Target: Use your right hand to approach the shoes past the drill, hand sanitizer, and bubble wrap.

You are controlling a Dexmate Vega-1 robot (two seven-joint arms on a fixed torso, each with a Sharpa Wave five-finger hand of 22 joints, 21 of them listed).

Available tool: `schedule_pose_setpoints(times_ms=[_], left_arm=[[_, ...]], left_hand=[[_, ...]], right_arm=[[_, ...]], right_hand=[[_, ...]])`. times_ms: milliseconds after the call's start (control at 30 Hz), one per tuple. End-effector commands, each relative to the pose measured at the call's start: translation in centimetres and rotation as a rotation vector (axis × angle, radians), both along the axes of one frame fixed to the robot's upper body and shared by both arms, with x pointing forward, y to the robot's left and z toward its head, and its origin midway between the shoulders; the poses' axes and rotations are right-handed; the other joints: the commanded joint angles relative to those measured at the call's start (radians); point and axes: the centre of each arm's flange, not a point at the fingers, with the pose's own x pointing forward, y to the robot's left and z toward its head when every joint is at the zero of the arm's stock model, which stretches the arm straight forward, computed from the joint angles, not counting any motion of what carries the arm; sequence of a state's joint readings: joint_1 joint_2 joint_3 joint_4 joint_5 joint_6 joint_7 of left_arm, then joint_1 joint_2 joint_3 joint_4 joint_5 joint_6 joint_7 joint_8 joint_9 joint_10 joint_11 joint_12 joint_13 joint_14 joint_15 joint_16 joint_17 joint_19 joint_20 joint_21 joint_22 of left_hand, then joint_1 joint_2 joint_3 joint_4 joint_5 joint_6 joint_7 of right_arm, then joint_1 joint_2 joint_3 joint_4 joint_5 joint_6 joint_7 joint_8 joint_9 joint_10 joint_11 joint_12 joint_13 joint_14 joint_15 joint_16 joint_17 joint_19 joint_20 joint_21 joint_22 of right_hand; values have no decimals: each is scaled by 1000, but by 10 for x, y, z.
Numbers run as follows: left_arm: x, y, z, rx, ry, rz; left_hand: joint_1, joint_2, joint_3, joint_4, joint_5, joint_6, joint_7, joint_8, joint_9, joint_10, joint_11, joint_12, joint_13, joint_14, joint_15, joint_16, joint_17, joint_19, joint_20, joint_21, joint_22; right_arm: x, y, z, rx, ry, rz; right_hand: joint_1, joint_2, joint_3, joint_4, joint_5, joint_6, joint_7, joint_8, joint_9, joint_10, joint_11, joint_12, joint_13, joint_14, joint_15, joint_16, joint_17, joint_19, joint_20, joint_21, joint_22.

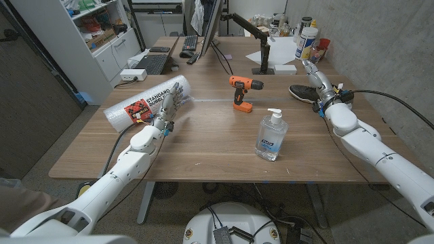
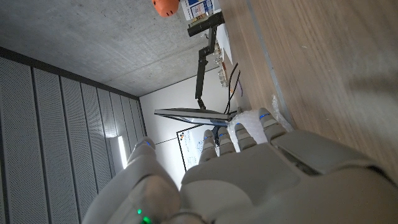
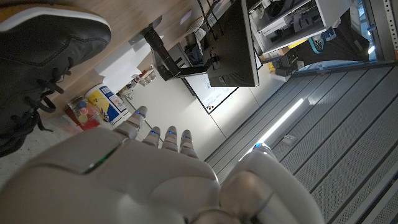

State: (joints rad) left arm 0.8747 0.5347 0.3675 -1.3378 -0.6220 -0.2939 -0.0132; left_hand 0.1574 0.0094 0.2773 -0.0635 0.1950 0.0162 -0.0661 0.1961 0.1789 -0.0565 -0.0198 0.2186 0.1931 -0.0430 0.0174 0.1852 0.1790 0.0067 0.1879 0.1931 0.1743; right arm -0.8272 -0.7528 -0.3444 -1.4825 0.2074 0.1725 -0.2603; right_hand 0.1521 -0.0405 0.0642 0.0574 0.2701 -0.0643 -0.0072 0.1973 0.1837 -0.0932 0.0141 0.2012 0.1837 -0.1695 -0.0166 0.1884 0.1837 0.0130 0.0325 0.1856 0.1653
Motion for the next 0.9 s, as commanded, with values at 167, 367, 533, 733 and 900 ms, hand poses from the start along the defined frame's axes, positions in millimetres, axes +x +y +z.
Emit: schedule_pose_setpoints(times_ms=[167,367,533,733,900], left_arm=[[2,4,1,-5,-4,-6],[1,7,-1,-12,-4,-2],[0,9,-2,-13,-4,2],[-1,7,-1,-14,-8,1],[-2,6,-1,-15,-8,2]], left_hand=[[10,-1,0,-8,-1,10,-4,-1,4,-2,5,0,3,-9,2,3,3,-1,11,2,4],[10,-1,0,-9,-1,14,-4,-1,4,-1,7,0,3,-9,2,3,4,-1,10,2,4],[10,-1,0,-9,-1,16,-4,0,4,-1,6,0,3,-9,2,3,4,-2,10,2,4],[10,0,-1,-10,-1,15,-2,-1,4,-2,2,-1,3,-10,2,3,4,-2,9,2,4],[10,0,-1,-11,-2,17,-3,-1,4,-1,5,-1,3,-9,1,3,4,-1,9,2,4]], right_arm=[[-4,4,7,-128,-17,-139],[-4,4,7,-180,-21,-206],[-3,3,7,-229,-30,-262],[-4,2,10,-293,-39,-318],[-5,2,11,-330,-47,-351]], right_hand=[[18,-1,2,-12,-1,1,-6,6,5,-4,-4,-4,5,-35,-8,0,2,-6,4,-4,2],[22,-1,3,-15,-2,3,-8,7,5,-6,-7,-5,5,-37,-9,-1,1,-7,2,-4,2],[25,0,4,-17,-2,4,-7,7,5,-8,-7,-6,5,-39,-10,-1,1,-7,2,-4,2],[28,0,4,-19,-3,4,-9,6,5,-9,-7,-6,5,-41,-9,-1,1,-9,2,-4,2],[30,0,4,-20,-3,4,-9,6,5,-11,-7,-7,5,-41,-8,-1,1,-10,1,-4,2]])
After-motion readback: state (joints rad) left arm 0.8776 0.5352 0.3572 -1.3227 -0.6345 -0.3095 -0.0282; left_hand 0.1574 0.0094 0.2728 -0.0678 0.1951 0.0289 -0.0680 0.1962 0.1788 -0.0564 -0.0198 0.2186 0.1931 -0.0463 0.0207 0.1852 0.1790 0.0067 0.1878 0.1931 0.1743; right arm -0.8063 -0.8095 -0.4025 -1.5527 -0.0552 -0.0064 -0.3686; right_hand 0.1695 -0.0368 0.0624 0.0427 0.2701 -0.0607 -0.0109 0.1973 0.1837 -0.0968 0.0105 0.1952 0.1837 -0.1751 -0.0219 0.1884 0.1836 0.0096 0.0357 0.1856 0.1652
